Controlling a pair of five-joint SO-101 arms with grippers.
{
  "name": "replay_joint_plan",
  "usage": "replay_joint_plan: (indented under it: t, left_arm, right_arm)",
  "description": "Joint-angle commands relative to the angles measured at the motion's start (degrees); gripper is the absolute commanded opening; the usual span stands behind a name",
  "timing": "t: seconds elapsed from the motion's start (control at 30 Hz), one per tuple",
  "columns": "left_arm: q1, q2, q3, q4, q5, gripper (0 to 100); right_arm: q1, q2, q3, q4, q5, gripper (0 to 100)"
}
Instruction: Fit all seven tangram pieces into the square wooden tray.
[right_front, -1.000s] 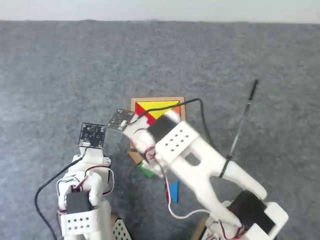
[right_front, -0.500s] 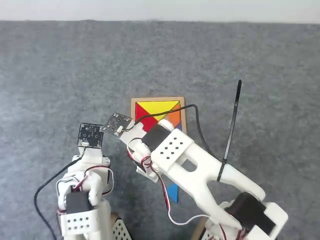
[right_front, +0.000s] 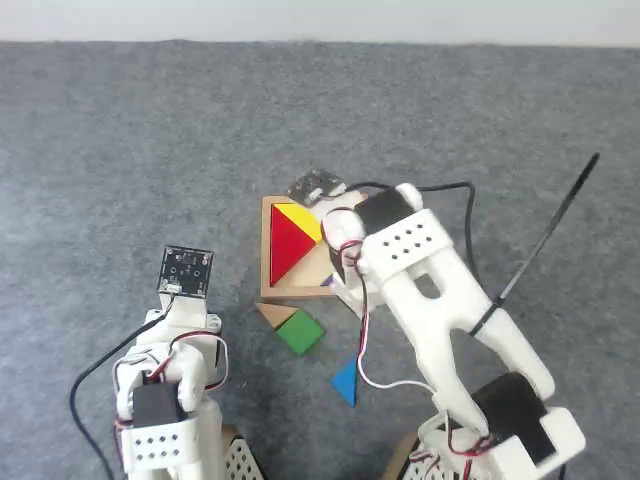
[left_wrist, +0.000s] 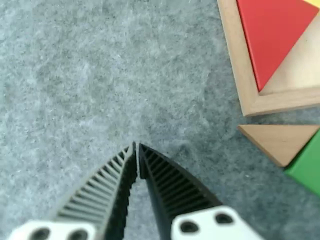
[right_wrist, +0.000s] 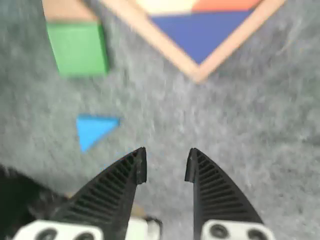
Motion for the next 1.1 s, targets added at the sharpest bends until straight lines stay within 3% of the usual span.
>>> replay_joint_plan:
  t: [0.0, 0.23, 0.33, 0.5, 0.77, 1.07]
  left_arm:
    - [0.44, -0.09, -0.66, 0.18, 0.35, 1]
    - [0.44, -0.09, -0.66, 0.18, 0.26, 1]
    - [0.44, -0.09, -0.66, 0.18, 0.26, 1]
    - [0.44, -0.09, -0.66, 0.18, 0.26, 1]
    - [0.44, -0.09, -0.66, 0.18, 0.26, 1]
    - [0.53, -0.09, -0.66, 0.18, 0.26, 1]
  right_arm:
    - [2.77, -1.1, -3.25, 3.38, 5.54, 13.9]
    - [9.8, -3.82, -1.67, 2.59, 9.58, 13.3]
    - [17.89, -9.19, 1.49, -3.82, 4.04, 13.3]
    - [26.86, -17.89, 18.02, -16.48, 5.98, 13.3]
    - [27.65, -21.05, 37.19, -32.4, 2.46, 13.5]
    - [25.89, -20.97, 40.88, -36.97, -1.14, 13.4]
